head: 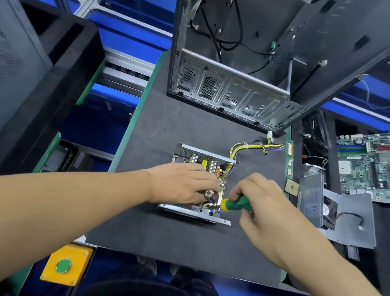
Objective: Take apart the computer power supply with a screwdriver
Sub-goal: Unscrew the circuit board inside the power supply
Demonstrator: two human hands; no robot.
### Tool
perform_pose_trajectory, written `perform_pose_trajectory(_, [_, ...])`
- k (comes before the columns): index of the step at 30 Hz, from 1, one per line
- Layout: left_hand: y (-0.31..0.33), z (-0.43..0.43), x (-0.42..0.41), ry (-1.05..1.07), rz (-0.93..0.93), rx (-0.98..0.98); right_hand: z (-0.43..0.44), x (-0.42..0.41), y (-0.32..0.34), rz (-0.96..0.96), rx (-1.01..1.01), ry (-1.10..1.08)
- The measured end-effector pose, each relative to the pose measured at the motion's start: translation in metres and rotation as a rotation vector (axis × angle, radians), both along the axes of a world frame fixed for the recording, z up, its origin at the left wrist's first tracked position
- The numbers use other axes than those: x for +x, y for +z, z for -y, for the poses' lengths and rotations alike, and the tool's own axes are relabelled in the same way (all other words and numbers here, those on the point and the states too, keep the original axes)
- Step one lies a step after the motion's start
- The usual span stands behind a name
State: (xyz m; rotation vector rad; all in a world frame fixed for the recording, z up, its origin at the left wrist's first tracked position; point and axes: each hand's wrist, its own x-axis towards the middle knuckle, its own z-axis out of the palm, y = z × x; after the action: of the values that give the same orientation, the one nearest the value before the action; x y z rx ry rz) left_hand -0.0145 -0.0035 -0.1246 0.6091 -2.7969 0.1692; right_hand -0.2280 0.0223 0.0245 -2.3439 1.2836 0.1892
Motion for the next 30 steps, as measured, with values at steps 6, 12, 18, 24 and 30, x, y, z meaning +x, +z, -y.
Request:
perform_pose_trajectory(6, [-0.006,0.009,-0.014,-0.145,0.110,0.063,-0.004,-0.019,0.023,0.065,0.000,-0.057])
perform_pose_trajectory(12, [-0.003,0.013,-0.029,-0.182,0.267,0.041,-0.012,-0.028,0.027,0.098,0.002,-0.138])
perform_pose_trajectory(18, [-0.005,0.012,-0.036,-0.177,0.304,0.036,-0.015,-0.033,0.024,0.116,0.019,-0.175])
perform_pose_trajectory(24, [-0.008,0.014,-0.039,-0.187,0.418,-0.034,-0.016,-0.037,0.021,0.116,0.023,-0.183])
perform_pose_trajectory(30, [-0.003,0.013,-0.039,-0.188,0.432,-0.053,-0.016,-0.038,0.020,0.124,0.033,-0.199])
